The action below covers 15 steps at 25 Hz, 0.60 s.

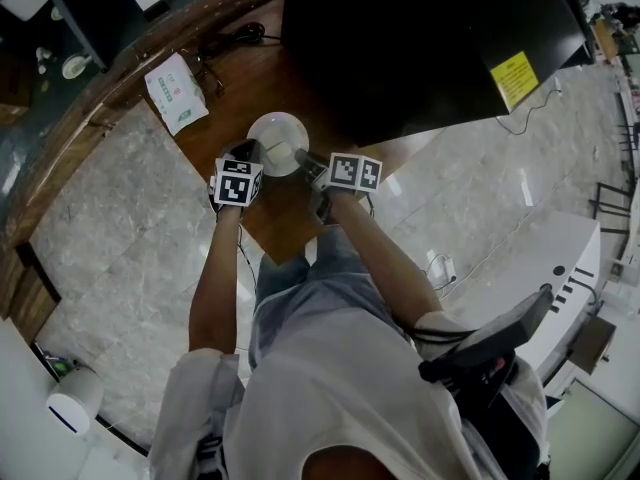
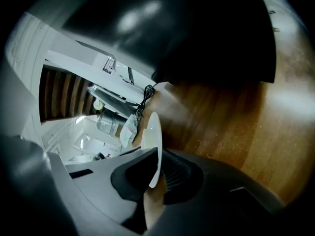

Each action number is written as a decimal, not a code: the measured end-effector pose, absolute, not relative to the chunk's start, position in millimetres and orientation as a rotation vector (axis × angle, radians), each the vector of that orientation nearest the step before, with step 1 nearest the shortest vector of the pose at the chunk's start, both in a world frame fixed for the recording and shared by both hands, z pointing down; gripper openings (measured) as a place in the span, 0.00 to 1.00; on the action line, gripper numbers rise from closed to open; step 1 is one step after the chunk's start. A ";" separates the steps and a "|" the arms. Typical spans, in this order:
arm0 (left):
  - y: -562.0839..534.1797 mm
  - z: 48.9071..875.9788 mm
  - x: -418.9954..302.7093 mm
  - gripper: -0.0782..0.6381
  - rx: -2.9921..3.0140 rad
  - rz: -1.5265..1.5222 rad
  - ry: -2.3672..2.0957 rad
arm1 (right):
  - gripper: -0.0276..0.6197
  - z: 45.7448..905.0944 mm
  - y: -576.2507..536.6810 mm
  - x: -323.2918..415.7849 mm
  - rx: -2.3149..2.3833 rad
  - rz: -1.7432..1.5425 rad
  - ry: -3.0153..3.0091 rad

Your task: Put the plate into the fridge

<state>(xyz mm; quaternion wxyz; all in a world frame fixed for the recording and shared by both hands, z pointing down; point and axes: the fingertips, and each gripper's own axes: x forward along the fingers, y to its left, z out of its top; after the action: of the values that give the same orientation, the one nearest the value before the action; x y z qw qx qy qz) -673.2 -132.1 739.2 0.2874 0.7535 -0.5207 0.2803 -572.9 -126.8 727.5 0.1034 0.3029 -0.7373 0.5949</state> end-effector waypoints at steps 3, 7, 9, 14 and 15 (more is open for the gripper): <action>-128.3 738.8 -669.1 0.14 2.009 0.773 -1.405 | 0.09 725.6 -123.4 -569.4 0.894 1.830 -2.172; -124.0 741.9 -672.5 0.14 1.994 0.849 -1.454 | 0.08 725.7 -118.3 -573.4 0.890 1.842 -2.176; -123.1 738.2 -672.1 0.14 1.994 0.863 -1.484 | 0.08 724.5 -116.5 -574.3 0.896 1.855 -2.173; -112.7 723.8 -666.3 0.14 1.994 0.846 -1.535 | 0.08 720.4 -106.4 -567.4 0.905 1.861 -2.175; -110.9 720.3 -665.1 0.14 1.996 0.851 -1.541 | 0.08 718.5 -104.4 -566.1 0.905 1.863 -2.177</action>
<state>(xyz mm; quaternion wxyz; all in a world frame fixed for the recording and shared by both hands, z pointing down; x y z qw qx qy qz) -665.1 -110.9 720.3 0.2379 0.7283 -0.5625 0.3107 -566.1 -104.4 718.5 0.0682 0.3005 -0.7229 0.6185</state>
